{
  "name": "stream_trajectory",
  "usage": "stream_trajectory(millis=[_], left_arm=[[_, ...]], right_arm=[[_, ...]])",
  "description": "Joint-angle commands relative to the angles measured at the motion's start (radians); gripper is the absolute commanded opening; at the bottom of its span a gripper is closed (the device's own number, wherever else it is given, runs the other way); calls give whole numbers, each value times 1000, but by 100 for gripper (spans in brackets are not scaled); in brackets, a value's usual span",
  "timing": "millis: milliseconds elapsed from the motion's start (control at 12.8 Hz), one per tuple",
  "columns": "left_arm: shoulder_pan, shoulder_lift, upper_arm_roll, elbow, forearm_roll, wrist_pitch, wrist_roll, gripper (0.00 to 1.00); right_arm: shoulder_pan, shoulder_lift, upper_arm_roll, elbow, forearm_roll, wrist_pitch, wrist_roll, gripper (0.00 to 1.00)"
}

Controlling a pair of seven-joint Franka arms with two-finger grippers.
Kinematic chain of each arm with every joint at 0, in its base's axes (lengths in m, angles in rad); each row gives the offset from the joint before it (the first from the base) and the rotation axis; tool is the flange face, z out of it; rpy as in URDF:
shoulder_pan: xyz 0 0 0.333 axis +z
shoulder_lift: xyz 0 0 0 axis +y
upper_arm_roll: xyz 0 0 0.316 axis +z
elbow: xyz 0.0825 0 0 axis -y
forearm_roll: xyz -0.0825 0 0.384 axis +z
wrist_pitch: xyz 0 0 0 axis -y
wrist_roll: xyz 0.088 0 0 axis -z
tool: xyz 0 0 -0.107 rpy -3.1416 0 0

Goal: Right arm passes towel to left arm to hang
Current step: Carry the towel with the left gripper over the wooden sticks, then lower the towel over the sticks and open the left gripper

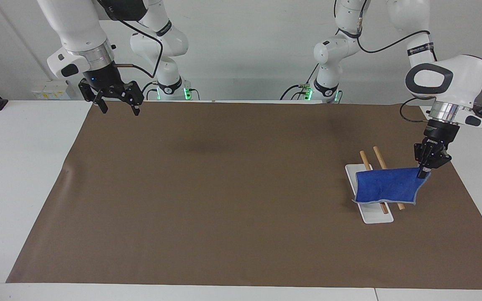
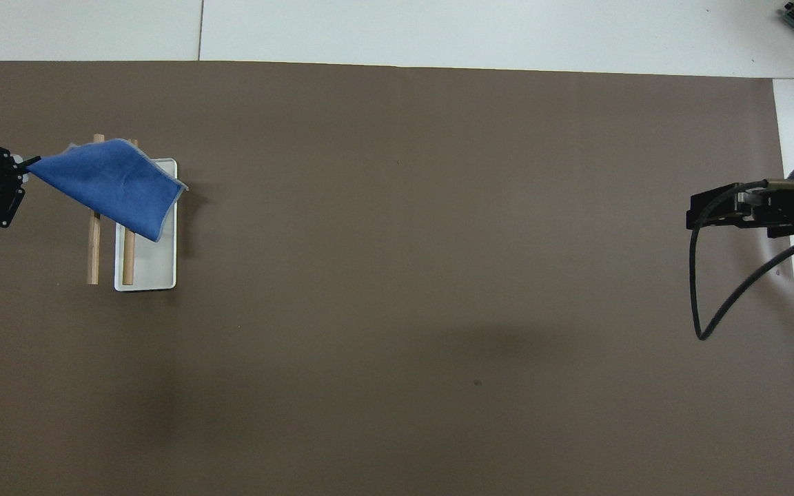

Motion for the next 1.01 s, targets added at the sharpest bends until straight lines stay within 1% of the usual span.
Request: stream_trajectory(millis=[0, 312, 779, 935], left_arm=[[14, -28, -7, -44, 49, -19, 15, 0], [37, -51, -5, -80, 63, -39, 35, 0], [47, -100, -4, -192, 63, -30, 66, 0], [45, -104, -4, -209, 63, -27, 79, 0]], right_arm=[[-7, -22, 9, -28, -6, 13, -47, 100], [-8, -22, 9, -28, -4, 13, -47, 100], [-8, -23, 9, -33, -4, 12, -45, 100], [-5, -25, 9, -34, -4, 9, -42, 100]])
